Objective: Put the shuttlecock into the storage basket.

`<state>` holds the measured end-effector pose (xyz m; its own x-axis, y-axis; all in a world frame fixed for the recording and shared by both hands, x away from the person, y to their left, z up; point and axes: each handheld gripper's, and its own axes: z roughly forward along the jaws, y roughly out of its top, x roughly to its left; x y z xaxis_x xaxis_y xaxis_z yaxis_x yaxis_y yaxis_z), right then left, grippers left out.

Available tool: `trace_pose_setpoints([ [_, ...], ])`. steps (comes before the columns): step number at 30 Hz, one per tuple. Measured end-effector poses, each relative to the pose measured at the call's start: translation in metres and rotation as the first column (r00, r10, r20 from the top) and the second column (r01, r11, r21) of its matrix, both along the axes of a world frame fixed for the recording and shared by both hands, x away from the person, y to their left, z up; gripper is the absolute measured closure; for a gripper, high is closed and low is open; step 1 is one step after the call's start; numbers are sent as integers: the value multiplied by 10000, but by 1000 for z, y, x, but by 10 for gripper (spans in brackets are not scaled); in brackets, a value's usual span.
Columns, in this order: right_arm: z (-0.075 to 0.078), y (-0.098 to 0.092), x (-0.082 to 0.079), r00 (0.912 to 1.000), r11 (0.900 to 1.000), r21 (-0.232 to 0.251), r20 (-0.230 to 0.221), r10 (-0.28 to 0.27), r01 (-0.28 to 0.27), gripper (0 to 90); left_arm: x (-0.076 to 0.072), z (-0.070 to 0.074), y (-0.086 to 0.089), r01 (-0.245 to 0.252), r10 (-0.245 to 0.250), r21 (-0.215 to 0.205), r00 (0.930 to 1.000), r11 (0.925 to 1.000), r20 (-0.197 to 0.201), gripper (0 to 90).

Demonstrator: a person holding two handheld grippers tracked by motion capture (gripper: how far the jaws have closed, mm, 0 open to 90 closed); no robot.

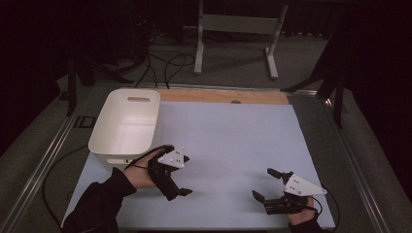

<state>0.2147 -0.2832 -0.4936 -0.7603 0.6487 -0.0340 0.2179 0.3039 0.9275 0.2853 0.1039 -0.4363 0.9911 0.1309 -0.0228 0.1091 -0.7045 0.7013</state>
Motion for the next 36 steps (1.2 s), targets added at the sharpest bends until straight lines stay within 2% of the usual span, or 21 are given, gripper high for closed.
trace_pose_setpoints([
  [2, 0, 0, 0, 10000, 10000, 44, 6, 6, -6, 84, -1, -5, 0, -158, 157, 51, 9999, 9999, 41, 0],
  [5, 0, 0, 0, 10000, 10000, 49, -11, 5, -5, 84, -2, -12, 1, -391, 391, -53, 9992, 9992, 91, 0],
  [7, 0, 0, 0, 10000, 10000, 53, -17, 13, -13, 85, -3, -17, 2, -556, 556, -217, 9985, 9982, -12, 0],
  [14, 0, -1, 0, 10000, 10000, 75, -9, 11, -11, 84, -6, -32, 11, -1239, 1239, -526, 9923, 9909, -42, 0],
  [20, 0, 0, 0, 10000, 10000, 66, -7, 11, -11, 85, -12, -39, 16, -1942, 1958, -789, 9805, 9778, 137, 0],
  [23, 0, 0, 0, 10000, 10000, 47, -10, 5, -5, 85, -15, -42, 19, -2292, 2323, -1018, 9725, 9680, 189, 0],
  [27, 0, 0, 0, 10000, 10000, 50, -23, 1, -1, 85, -20, -47, 24, -2524, 2563, -1037, 9663, 9621, 259, 0],
  [32, 0, 0, 0, 10000, 10000, 16, -12, -3, 3, 85, -24, -52, 30, -3009, 3081, -1157, 9500, 9466, 502, 0],
  [34, 0, 0, 0, 10000, 10000, 26, -36, 0, 0, 85, -25, -53, 32, -3085, 3160, -1219, 9476, 9434, 479, 0],
  [36, 0, 0, 0, 10000, 10000, 18, -39, -3, 3, 85, -26, -54, 34, -3007, 3086, -1307, 9502, 9447, 440, 0],
])
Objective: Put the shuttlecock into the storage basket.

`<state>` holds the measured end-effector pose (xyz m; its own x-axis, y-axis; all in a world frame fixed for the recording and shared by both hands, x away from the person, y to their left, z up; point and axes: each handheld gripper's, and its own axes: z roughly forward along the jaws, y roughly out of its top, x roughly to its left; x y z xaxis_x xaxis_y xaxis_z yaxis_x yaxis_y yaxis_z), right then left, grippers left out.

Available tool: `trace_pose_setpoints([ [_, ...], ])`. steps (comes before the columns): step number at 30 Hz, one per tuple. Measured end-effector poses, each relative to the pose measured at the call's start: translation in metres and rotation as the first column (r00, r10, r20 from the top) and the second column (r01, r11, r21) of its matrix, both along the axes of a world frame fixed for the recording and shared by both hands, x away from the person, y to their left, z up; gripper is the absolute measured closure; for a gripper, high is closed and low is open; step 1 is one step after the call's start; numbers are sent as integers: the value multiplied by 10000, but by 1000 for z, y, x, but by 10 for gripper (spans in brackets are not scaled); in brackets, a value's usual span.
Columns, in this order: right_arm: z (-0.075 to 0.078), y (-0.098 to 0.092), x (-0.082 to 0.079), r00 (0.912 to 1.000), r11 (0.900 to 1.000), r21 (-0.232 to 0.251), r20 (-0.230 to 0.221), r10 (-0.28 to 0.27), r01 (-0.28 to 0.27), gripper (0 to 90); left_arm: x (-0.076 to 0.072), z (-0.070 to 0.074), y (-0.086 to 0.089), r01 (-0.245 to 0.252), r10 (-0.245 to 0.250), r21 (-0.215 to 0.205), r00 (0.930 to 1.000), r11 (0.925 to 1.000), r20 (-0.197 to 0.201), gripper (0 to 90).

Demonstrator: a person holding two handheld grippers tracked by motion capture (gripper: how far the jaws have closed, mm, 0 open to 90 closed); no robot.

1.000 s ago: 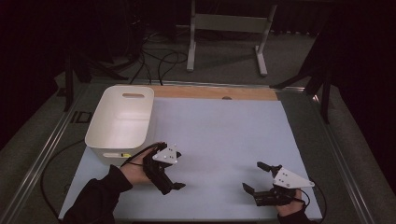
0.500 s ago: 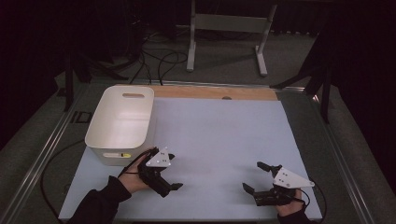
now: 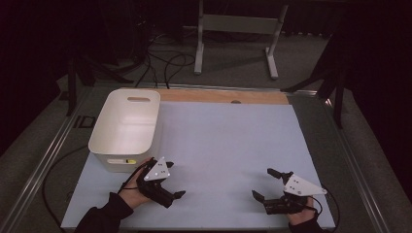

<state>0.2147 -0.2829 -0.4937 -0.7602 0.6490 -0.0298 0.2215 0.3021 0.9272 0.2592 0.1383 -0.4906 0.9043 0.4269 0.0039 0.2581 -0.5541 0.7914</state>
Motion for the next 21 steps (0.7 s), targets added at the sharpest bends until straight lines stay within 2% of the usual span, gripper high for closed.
trace_pose_setpoints([
  [2, 0, 0, 0, 10000, 10000, -4, -2, -10, 10, 85, -1, -1, 2, 304, -305, -53, 9995, 9995, -67, 0],
  [4, 0, 0, 0, 10000, 10000, -25, -24, -16, 16, 85, -2, -2, 4, 333, -334, 46, 9994, 9994, 85, 0],
  [7, 0, 0, 0, 10000, 10000, -5, -14, 2, -2, 85, -2, -3, 8, 420, -420, 47, 9991, 9991, -34, 0],
  [12, 0, 0, 0, 10000, 10000, -5, 3, 6, -6, 85, -6, -4, 13, 842, -840, 133, 9963, 9964, -189, 0],
  [15, 0, 0, 0, 10000, 10000, -25, -17, -2, 2, 85, -7, -6, 16, 837, -838, -53, 9959, 9965, -333, 0],
  [21, 0, 0, 0, 10000, 10000, -29, -45, -37, 37, 85, -12, -10, 22, 992, -996, -114, 9940, 9950, -462, 0],
])
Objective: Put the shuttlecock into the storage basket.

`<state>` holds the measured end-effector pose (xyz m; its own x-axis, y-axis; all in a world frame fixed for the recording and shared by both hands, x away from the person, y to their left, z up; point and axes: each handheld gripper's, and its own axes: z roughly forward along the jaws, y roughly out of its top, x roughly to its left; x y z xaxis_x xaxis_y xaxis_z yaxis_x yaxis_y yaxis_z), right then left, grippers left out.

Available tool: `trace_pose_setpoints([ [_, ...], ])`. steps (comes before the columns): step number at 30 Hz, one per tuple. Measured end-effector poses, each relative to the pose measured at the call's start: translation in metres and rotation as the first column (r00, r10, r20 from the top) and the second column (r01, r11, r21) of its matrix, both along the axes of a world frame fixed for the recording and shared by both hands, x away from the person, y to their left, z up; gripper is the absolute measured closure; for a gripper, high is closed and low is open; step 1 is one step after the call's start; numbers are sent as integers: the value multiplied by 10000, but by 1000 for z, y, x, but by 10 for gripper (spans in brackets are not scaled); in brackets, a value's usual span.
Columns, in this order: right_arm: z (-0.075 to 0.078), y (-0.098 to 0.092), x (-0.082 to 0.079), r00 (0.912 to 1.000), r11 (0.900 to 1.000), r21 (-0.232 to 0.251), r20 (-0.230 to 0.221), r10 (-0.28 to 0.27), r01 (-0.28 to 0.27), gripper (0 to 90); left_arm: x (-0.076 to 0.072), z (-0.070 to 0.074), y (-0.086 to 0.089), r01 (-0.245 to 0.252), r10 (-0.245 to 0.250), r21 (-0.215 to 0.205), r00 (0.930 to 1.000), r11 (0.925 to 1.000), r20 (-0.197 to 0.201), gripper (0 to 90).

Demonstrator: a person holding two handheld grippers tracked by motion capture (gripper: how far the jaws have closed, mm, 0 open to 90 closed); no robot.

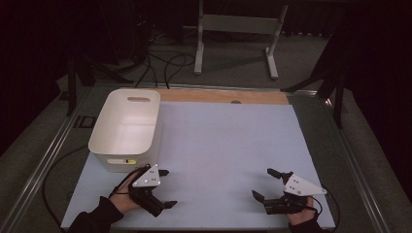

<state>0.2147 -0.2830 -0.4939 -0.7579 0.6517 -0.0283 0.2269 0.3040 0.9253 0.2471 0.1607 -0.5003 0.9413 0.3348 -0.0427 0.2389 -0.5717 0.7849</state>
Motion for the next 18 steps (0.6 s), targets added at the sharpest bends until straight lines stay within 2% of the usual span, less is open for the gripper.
trace_pose_setpoints([
  [3, 0, 0, 0, 10000, 10000, 4, -9, 9, -9, 85, -2, -2, 4, 19, -19, -7, 10000, 10000, -52, 0],
  [7, 0, 0, 0, 10000, 10000, 8, 9, 38, -38, 85, -3, -2, 11, -43, 41, -253, 10000, 9997, -57, 0],
  [11, 0, 0, 0, 10000, 10000, 1, 0, 21, -21, 85, -6, 0, 20, 6, -14, -642, 9999, 9979, -129, 0],
  [13, 0, 0, 0, 10000, 10000, -32, 12, 33, -33, 85, -6, 0, 26, -121, 111, -815, 9999, 9966, -131, 0],
  [18, 0, 0, 0, 10000, 10000, -28, -12, 40, -40, 85, -7, 1, 35, -437, 440, -743, 9990, 9963, 21, 0],
])
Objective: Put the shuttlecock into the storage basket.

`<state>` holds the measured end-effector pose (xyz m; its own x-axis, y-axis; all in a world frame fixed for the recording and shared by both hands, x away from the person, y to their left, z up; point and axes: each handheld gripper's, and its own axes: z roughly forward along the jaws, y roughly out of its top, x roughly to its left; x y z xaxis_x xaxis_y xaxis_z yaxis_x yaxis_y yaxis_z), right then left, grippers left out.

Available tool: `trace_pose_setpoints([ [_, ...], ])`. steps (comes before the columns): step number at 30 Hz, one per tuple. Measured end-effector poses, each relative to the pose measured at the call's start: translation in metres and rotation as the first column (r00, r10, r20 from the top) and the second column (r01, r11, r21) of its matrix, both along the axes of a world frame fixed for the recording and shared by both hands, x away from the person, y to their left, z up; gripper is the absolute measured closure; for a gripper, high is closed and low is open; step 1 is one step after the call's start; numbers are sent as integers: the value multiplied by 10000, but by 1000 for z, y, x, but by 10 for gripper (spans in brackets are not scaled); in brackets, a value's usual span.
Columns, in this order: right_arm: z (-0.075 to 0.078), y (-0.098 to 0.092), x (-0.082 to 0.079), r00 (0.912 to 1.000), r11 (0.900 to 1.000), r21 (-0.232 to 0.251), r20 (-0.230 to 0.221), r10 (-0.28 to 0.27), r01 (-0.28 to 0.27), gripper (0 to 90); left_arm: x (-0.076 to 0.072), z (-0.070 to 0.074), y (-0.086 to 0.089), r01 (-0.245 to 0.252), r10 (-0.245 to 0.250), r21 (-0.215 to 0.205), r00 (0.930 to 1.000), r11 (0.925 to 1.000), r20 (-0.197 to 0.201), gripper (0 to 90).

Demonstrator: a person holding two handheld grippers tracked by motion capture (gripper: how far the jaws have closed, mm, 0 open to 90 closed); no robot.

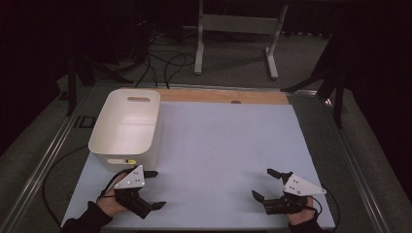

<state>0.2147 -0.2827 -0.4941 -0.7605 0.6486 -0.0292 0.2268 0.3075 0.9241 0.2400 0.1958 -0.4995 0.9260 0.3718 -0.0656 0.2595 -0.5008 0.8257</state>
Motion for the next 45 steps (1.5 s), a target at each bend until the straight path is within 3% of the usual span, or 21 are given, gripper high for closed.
trace_pose_setpoints([
  [14, 0, 0, 0, 10000, 10000, -2, 14, 21, -21, 85, -4, -4, 16, -393, 392, 141, 9992, 9991, 75, 0],
  [19, -1, 0, 1, 10000, 10000, 36, -15, 25, -25, 85, -4, -3, 18, -497, 502, -195, 9984, 9986, 251, 0],
  [31, -2, -1, 1, 10000, 10000, 19, -65, 43, -43, 85, -4, -6, 11, -726, 750, -438, 9957, 9964, 546, 0],
  [45, -2, -1, 1, 9999, 10000, -13, -104, -3, 2, 86, -3, -10, 7, -1031, 1047, -282, 9924, 9943, 639, 4],
])
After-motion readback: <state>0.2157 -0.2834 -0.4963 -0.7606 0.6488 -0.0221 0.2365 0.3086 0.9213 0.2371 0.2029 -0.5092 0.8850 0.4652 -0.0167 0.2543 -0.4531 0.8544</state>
